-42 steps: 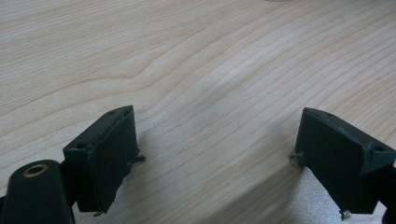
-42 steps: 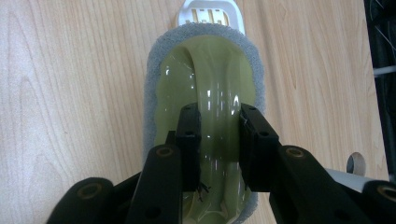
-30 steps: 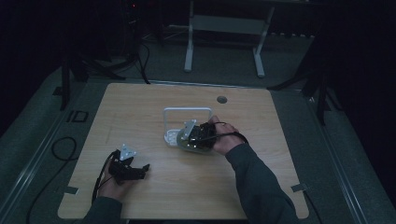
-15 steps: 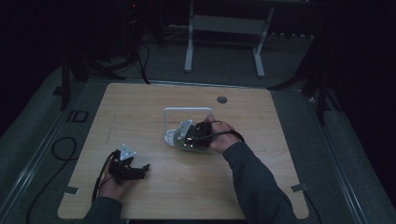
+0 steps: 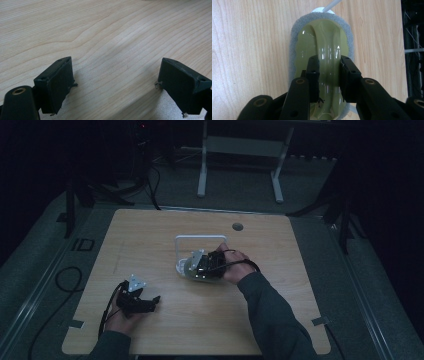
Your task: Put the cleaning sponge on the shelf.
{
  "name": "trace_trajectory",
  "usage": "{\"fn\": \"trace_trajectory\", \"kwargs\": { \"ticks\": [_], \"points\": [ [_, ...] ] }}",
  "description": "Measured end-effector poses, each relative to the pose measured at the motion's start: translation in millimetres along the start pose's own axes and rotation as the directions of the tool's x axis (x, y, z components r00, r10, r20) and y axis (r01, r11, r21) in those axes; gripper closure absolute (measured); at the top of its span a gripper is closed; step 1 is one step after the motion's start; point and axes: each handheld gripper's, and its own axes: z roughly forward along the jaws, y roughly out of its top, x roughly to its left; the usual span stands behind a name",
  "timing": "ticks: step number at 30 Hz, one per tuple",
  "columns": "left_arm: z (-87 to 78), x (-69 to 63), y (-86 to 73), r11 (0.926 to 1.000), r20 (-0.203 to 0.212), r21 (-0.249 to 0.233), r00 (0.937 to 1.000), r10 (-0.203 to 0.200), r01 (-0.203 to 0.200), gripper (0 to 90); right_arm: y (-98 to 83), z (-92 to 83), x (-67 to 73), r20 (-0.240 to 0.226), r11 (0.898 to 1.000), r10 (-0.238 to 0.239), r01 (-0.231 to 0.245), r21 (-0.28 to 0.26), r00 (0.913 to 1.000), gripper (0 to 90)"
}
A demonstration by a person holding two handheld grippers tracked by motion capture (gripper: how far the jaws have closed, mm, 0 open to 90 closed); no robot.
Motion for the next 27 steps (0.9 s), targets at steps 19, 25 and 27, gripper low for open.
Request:
{"fn": "trace_trajectory", "kwargs": {
  "ticks": [19,25,27],
  "points": [
    [0.0,0.0,0.0,1.0000,0.000,0.000,1.0000,-0.001,0.001,13.0,5.6,8.1,-1.7,0.059,0.998,-0.065,0.066,-0.018,0.9962,71.9],
    [0.0,0.0,0.0,1.0000,0.000,0.000,1.0000,0.000,0.000,13.0,5.8,15.8,0.1,0.081,0.996,-0.092,0.093,-0.009,0.9925,71.8],
    [0.0,0.0,0.0,1.0000,0.000,0.000,1.0000,0.000,0.000,13.0,5.4,16.6,-0.3,0.085,0.996,-0.091,0.092,-0.008,0.9922,71.8]
  ]
}}
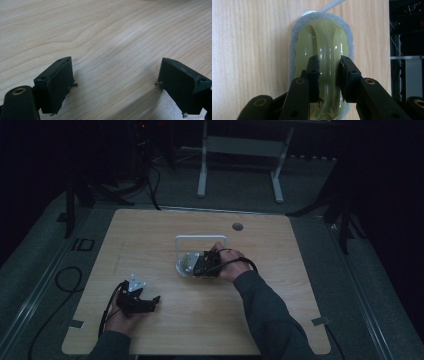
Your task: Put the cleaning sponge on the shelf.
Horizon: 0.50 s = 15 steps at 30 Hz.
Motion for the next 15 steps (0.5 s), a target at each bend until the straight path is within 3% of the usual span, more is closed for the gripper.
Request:
{"fn": "trace_trajectory", "kwargs": {
  "ticks": [6,15],
  "points": [
    [0.0,0.0,0.0,1.0000,0.000,0.000,1.0000,0.000,0.000,13.0,-1.0,4.7,-0.1,0.005,1.000,-0.006,0.006,0.006,1.0000,71.8],
    [0.0,0.0,0.0,1.0000,0.000,0.000,1.0000,0.000,0.000,13.0,6.2,9.1,0.2,0.031,0.998,-0.055,0.055,0.022,0.9980,71.8]
  ]
}}
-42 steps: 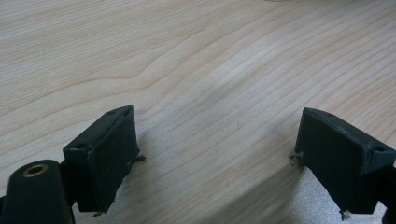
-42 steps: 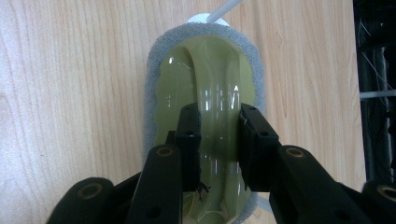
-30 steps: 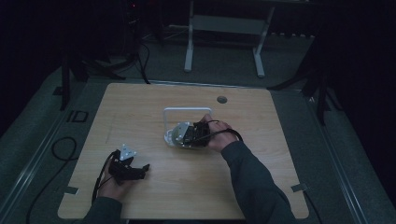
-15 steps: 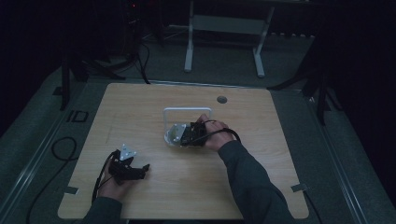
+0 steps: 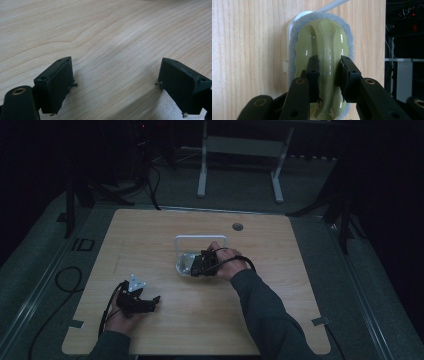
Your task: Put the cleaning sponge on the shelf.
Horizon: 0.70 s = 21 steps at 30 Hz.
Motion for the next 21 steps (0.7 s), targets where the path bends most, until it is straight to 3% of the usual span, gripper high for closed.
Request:
{"fn": "trace_trajectory", "kwargs": {
  "ticks": [12,21],
  "points": [
    [0.0,0.0,0.0,1.0000,0.000,0.000,1.0000,0.000,0.000,13.0,1.2,11.3,4.5,-0.009,0.999,-0.033,0.034,0.027,0.9994,71.7],
    [0.0,0.0,0.0,1.0000,0.000,0.000,1.0000,0.000,0.000,13.0,-0.6,14.6,3.6,-0.002,0.999,-0.017,0.017,0.034,0.9999,71.6]
  ]
}}
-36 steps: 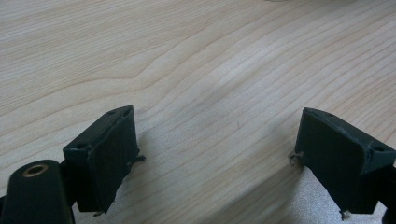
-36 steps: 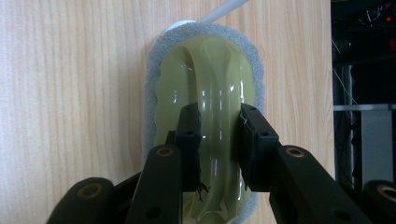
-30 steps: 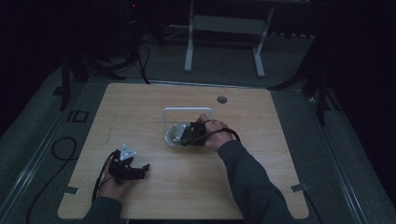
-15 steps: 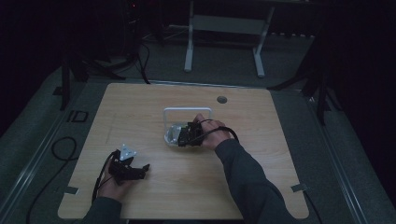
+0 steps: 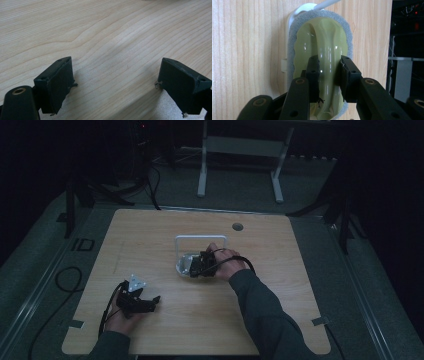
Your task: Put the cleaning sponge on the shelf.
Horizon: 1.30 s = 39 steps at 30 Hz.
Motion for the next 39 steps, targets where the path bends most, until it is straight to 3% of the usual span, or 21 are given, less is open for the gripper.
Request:
{"fn": "trace_trajectory", "kwargs": {
  "ticks": [7,12,21,34,39],
  "points": [
    [0.0,0.0,0.0,1.0000,0.000,0.000,1.0000,0.000,0.000,13.0,0.6,2.4,0.2,0.017,1.000,-0.009,0.008,0.025,0.9998,70.2],
    [-0.1,0.1,0.0,1.0000,0.001,0.002,1.0000,0.002,-0.002,13.0,-0.6,8.3,2.1,0.018,0.998,0.001,-0.002,0.056,0.9998,64.0],
    [-0.1,0.1,0.0,1.0000,0.001,0.001,1.0000,0.002,-0.002,13.0,-2.2,1.0,-3.5,0.047,0.998,0.050,-0.052,0.033,0.9976,58.0],
    [-0.1,0.0,0.0,1.0000,0.000,0.001,1.0000,0.000,0.000,13.0,-4.0,-3.1,-1.1,0.096,0.998,0.057,-0.060,0.023,0.9938,59.1],
    [-0.1,0.0,0.0,1.0000,0.000,0.001,1.0000,0.000,0.000,13.0,-5.0,-1.6,-1.7,0.093,0.997,0.060,-0.064,0.035,0.9939,59.7]
  ]
}}
